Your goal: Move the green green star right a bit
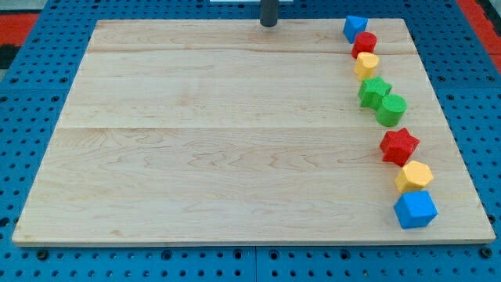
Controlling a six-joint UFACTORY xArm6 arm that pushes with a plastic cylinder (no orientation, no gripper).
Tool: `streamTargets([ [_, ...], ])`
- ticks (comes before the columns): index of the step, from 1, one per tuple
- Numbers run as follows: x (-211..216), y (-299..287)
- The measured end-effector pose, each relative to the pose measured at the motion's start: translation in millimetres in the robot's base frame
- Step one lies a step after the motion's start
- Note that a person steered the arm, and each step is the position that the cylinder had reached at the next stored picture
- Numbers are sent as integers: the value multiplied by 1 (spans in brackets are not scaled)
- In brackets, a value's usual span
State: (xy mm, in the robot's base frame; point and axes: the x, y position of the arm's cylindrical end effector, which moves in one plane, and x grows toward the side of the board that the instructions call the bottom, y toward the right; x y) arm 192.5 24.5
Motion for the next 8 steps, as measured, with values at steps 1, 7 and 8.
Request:
streamTargets([
  [1,0,-3],
  [7,180,38],
  [8,200,56],
])
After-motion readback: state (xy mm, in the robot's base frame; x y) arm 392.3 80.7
